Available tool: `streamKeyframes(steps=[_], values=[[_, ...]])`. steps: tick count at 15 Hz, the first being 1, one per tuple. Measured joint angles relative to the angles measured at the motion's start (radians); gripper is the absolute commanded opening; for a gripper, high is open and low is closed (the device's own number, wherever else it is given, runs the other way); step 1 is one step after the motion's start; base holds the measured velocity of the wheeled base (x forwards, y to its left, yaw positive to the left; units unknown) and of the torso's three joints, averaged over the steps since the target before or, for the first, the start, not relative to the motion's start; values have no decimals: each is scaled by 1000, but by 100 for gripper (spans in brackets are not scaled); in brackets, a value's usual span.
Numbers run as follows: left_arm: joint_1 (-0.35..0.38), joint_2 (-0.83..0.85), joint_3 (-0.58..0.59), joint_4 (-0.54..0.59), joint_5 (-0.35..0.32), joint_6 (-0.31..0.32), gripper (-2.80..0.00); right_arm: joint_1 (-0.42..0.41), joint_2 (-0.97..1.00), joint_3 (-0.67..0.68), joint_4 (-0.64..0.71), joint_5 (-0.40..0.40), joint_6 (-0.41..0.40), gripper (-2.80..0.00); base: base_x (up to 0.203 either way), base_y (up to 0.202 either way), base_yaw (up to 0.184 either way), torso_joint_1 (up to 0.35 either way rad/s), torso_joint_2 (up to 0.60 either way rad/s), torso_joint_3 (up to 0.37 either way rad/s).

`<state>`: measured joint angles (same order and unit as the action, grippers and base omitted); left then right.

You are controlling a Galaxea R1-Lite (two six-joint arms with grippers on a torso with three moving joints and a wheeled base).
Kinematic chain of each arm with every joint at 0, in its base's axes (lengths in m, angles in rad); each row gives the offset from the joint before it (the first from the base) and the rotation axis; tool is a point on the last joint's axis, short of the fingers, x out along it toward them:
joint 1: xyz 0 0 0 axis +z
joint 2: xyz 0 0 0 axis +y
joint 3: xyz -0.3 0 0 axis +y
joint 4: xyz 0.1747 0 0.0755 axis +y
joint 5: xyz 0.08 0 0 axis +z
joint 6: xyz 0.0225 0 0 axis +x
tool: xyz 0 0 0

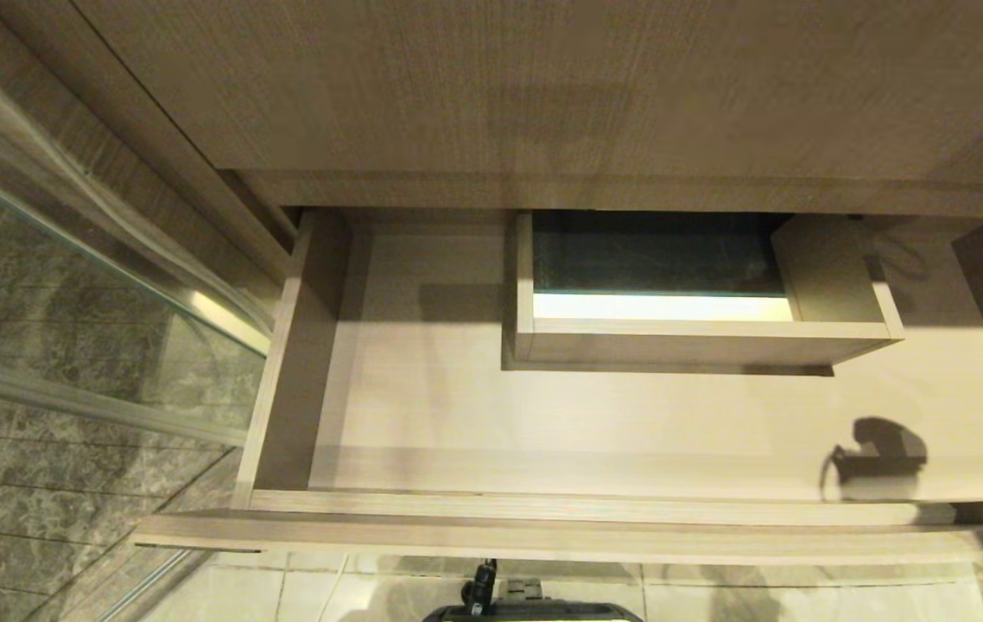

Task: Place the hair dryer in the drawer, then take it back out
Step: Close the drawer

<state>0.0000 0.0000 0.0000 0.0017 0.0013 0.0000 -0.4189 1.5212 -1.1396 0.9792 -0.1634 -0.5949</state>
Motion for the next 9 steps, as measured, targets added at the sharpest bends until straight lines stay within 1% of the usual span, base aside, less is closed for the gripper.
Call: streamKeyframes(steps=[4, 9], values=[[0, 0, 0, 0, 0, 0, -280, 1, 11, -25, -8, 11, 3, -280, 0, 0, 0, 0, 0, 0], [0, 0, 0, 0, 0, 0, -280, 2, 6, -68, -69, 21, 7, -280, 0, 0, 0, 0, 0, 0]])
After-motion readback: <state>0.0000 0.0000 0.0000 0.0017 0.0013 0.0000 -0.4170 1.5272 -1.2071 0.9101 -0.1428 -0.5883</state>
